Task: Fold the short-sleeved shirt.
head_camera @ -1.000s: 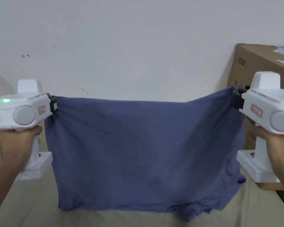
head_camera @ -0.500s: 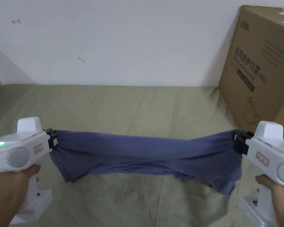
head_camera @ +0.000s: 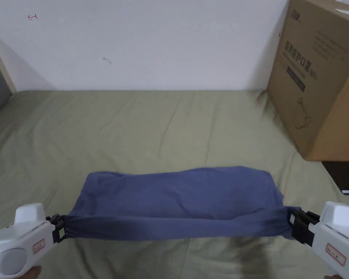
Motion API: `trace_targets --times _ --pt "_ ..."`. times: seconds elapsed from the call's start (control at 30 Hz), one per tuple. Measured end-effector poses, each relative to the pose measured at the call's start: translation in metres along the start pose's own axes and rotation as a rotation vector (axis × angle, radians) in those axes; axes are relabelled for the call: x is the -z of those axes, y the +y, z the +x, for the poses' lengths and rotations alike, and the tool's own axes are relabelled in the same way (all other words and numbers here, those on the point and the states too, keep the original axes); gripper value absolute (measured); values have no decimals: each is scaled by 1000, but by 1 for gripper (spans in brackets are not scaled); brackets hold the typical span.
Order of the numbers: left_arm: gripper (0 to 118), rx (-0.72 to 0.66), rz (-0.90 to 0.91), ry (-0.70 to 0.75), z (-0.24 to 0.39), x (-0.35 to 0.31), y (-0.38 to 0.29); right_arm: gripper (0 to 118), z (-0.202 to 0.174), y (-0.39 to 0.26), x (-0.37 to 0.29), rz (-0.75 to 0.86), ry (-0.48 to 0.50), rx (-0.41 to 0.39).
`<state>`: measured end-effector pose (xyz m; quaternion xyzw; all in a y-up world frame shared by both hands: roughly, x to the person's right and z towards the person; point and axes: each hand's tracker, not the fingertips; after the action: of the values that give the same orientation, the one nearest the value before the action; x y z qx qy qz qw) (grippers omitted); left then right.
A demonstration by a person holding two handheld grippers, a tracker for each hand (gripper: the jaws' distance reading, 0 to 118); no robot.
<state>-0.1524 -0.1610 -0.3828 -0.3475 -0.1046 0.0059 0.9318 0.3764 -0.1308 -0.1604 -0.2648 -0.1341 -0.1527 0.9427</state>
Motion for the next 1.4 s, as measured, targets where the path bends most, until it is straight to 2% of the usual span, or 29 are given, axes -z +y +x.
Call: trace_targets --times 0.33,0.47,0.7,0.83,0.87,0.9,0.93,0.97,1.0,1.03,1.13,1.27,1.4 --pt "0 25 -93 30 -15 -34 -79 2 13 -75 -40 -104 -28 41" --pt "0 22 -149 35 -18 -31 -107 2 16 -105 -32 -207 -96 44" --pt "0 35 -258 66 -14 -8 -135 2 29 -152 11 -415 -198 115" --pt "2 37 -266 78 -13 -6 -132 3 14 -156 8 -420 -219 119" --pt "13 25 -267 68 -14 -8 -130 8 11 -152 6 -412 -225 107" --pt "25 -9 -277 34 -15 -12 -126 19 7 -147 4 -411 -225 93" --pt "45 -31 -287 45 -16 -14 -122 37 1 -140 -1 -411 -232 74" --pt "80 -57 -286 40 -16 -18 -115 68 -4 -132 -6 -398 -238 55" --pt "100 -74 -267 33 -14 -25 -107 85 -9 -124 -11 -366 -244 29" --pt "112 -92 -223 22 -13 -31 -99 91 -13 -114 -16 -331 -238 17" --pt "115 -74 -41 -57 -3 -63 -64 91 -25 -77 -37 -199 -186 -17" --pt "115 -30 135 -31 20 -95 -13 91 -51 -23 -63 -5 -148 -74" --pt "112 3 307 -73 37 -126 24 91 -78 16 -84 179 -134 -141"
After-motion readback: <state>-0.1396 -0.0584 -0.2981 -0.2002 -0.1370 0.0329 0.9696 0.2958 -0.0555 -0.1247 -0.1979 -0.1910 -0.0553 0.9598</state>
